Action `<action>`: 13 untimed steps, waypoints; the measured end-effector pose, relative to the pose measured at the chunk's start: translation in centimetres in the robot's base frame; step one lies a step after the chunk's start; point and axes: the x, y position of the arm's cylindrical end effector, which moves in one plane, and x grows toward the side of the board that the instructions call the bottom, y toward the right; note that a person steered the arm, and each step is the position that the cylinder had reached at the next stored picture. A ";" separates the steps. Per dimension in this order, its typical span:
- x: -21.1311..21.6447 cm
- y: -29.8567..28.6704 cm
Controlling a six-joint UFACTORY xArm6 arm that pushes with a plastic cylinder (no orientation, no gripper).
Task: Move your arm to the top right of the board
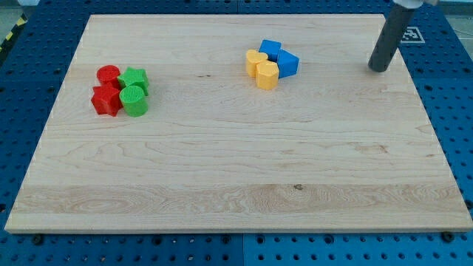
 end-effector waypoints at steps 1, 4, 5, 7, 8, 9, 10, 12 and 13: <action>-3.7 -0.8; -6.2 -6.4; -6.3 -6.4; -6.7 -6.4; -7.4 -6.4; -8.2 -6.4; -8.9 -6.4; -11.0 -6.4; -11.8 -6.4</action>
